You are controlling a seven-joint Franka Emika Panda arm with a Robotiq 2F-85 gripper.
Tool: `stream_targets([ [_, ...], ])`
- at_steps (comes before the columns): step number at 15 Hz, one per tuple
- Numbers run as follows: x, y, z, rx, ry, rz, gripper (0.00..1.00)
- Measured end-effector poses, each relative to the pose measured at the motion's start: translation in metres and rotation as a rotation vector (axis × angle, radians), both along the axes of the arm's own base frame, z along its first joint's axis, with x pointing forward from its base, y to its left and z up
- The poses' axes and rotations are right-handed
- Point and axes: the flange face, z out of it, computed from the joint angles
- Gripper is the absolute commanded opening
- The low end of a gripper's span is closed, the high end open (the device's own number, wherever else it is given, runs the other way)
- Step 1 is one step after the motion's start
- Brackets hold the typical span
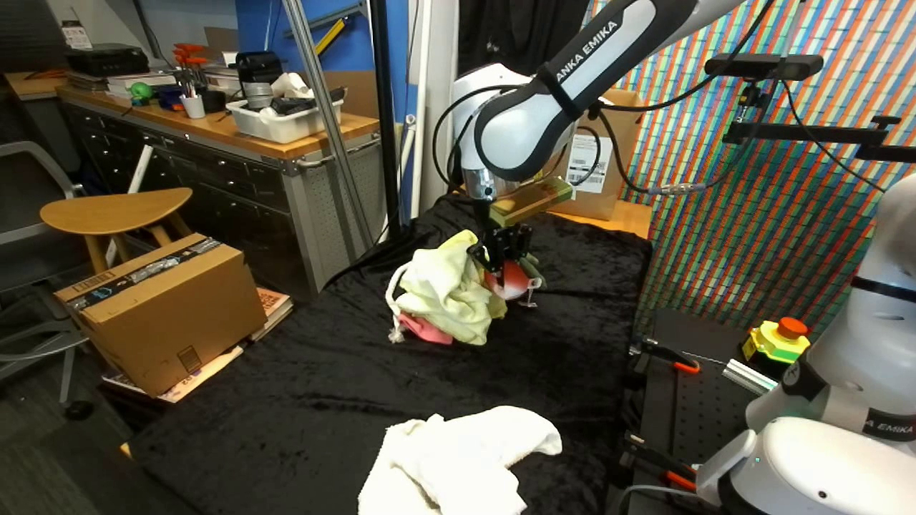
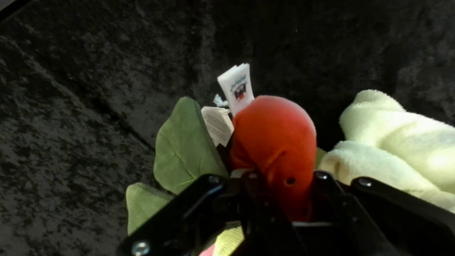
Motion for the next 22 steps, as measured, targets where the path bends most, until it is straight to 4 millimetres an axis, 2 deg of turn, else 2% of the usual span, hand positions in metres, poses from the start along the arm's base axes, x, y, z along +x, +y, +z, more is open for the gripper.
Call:
stream_targets([
  [4, 0.002, 0.03, 0.009, -0.008, -0.023, 0.075, 0.1],
  [8, 0.001, 0.04, 0.004, -0.014, -0.015, 0.101, 0.1],
  [11, 0.001, 0.043, -0.012, -0.016, 0.012, 0.105, 0.1],
  [17, 0.008, 0.053, -0.055, -0.026, 0.075, 0.108, 0.1],
  [20, 0.013, 0.055, -0.065, -0.029, 0.084, 0.104, 0.1],
  [21, 0.015, 0.055, -0.065, -0.029, 0.083, 0.103, 0.13],
  [22, 0.017, 0.055, -0.064, -0.03, 0.081, 0.102, 0.44],
])
